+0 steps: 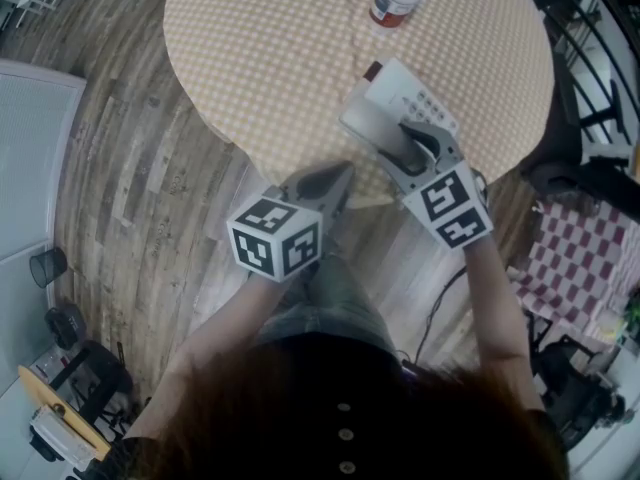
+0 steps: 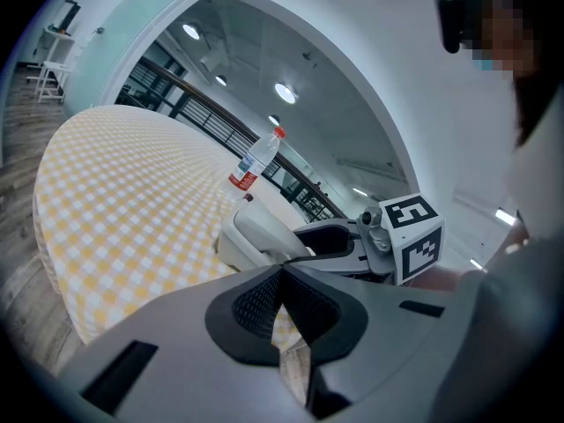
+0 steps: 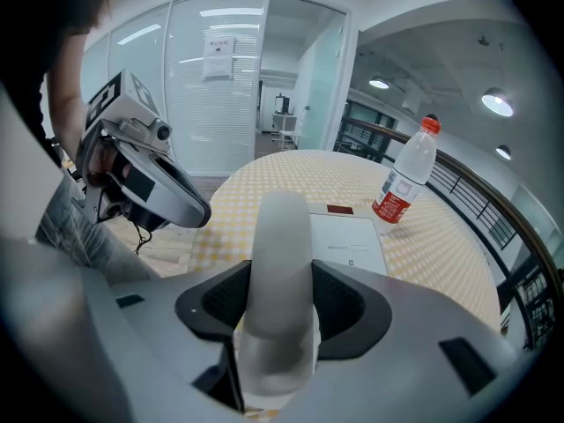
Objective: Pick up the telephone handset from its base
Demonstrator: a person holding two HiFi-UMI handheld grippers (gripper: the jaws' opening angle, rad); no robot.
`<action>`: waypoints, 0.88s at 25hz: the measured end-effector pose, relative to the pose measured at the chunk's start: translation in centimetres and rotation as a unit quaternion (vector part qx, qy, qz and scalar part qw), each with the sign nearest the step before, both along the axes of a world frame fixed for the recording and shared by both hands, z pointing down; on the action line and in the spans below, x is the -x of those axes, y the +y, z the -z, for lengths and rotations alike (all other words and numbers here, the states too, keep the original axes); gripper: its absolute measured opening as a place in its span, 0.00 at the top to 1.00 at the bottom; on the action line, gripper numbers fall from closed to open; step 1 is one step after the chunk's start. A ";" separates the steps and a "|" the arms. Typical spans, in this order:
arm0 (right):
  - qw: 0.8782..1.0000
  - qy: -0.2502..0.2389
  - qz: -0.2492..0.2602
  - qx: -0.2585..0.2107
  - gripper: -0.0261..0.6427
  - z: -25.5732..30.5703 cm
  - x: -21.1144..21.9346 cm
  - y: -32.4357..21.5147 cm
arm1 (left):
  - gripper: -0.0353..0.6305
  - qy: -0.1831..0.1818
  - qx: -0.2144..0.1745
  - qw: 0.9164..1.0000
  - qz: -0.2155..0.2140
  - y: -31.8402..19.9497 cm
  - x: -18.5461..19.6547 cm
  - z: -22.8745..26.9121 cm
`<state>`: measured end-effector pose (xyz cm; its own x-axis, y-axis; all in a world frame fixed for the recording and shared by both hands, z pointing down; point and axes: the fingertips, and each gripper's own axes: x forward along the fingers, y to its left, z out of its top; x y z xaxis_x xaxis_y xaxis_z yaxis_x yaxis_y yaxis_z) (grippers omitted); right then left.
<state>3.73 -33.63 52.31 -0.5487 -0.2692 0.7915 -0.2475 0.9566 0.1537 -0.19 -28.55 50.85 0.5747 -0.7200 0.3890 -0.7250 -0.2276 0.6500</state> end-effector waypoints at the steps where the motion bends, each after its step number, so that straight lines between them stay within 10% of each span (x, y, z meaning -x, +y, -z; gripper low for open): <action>1: 1.000 -0.003 -0.002 -0.003 0.64 0.2 0.0 0.0 | 0.94 -0.001 -0.001 1.000 -0.001 0.0 0.0 0.1; 22: 0.983 -0.139 -0.120 -0.023 0.64 9.3 -1.2 -2.2 | 0.94 -0.026 -0.064 0.996 -0.051 -1.9 -0.1 6.1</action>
<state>4.94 -35.87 42.96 -0.6578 -0.4500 0.6040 -0.5041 0.8589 0.0909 -0.06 -30.50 44.78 0.6281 -0.7050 0.3293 -0.7265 -0.3796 0.5728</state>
